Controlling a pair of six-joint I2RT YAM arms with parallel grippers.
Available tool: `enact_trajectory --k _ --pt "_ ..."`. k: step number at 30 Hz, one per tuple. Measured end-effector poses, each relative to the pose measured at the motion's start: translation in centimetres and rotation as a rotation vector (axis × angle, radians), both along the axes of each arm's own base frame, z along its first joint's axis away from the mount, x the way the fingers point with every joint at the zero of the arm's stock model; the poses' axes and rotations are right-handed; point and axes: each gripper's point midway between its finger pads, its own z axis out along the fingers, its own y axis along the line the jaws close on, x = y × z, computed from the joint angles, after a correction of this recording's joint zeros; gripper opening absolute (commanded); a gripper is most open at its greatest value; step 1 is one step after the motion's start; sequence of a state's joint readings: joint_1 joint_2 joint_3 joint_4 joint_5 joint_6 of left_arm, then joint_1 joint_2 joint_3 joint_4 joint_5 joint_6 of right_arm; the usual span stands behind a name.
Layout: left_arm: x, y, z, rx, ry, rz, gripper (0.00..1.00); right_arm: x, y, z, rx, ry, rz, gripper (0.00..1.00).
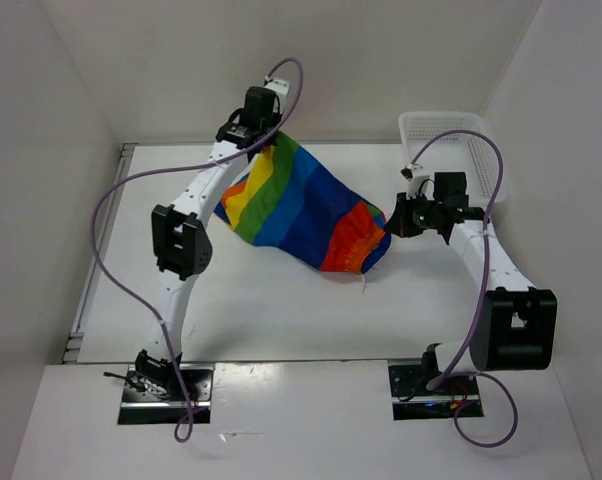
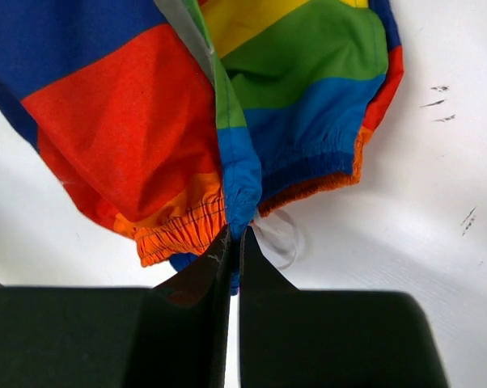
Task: Fold and stack the shorts
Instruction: Fold the shorts
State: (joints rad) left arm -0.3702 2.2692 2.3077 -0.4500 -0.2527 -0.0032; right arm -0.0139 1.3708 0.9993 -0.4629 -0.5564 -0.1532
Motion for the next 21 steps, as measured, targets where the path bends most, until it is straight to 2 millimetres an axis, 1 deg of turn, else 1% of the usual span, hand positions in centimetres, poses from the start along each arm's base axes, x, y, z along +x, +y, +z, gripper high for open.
enact_trajectory --k 2,4,5,7,8,9,10,11,12,13,14,16,19,21 --pt "1.4 -0.3 -0.8 0.019 0.005 0.024 0.08 0.4 -0.1 -0.1 0.006 0.002 -0.026 0.00" --pt "2.7 -0.5 -0.4 0.029 -0.024 0.057 0.08 1.1 -0.3 -0.2 0.009 0.002 -0.058 0.00" --pt "3.2 -0.5 -0.1 0.032 -0.045 0.077 0.16 1.5 -0.4 -0.2 0.014 -0.003 -0.074 0.00" --pt "3.9 -0.3 1.0 0.031 -0.099 0.118 0.21 2.3 -0.5 -0.5 0.023 0.001 -0.108 0.00" --pt "3.9 -0.3 1.2 0.035 -0.117 0.137 0.37 2.7 -0.6 -0.7 0.025 0.004 -0.126 0.00" --pt "3.9 -0.3 1.3 0.045 -0.125 0.155 0.55 3.2 -0.9 -1.0 0.022 0.011 -0.149 0.18" --pt "3.7 -0.4 1.3 0.055 -0.128 0.166 0.71 3.6 -1.2 -1.4 0.015 0.024 -0.179 0.38" --pt "3.7 -0.4 1.2 0.059 -0.134 0.180 0.81 4.0 -1.5 -1.7 0.006 0.034 -0.209 0.67" --pt "3.7 -0.5 1.1 0.065 -0.137 0.185 0.95 4.4 -1.8 -2.1 -0.007 0.044 -0.234 0.85" --pt "3.6 -0.6 0.7 0.073 -0.133 0.191 1.00 4.8 -2.2 -2.2 -0.022 0.048 -0.258 0.89" --pt "3.6 -0.8 0.3 0.079 -0.128 0.196 1.00 5.2 -2.5 -2.3 -0.042 0.044 -0.272 0.92" --pt "3.5 -0.8 -0.3 0.089 -0.116 0.203 1.00 6.2 -3.1 -1.4 -0.072 0.020 -0.306 0.96" --pt "3.2 -0.4 -0.7 0.101 -0.092 0.204 1.00 7.5 -3.5 1.0 -0.096 -0.038 -0.332 0.96" --pt "3.2 1.0 -0.9 0.106 -0.065 0.206 1.00 8.0 -3.3 2.8 -0.112 -0.081 -0.334 0.96"
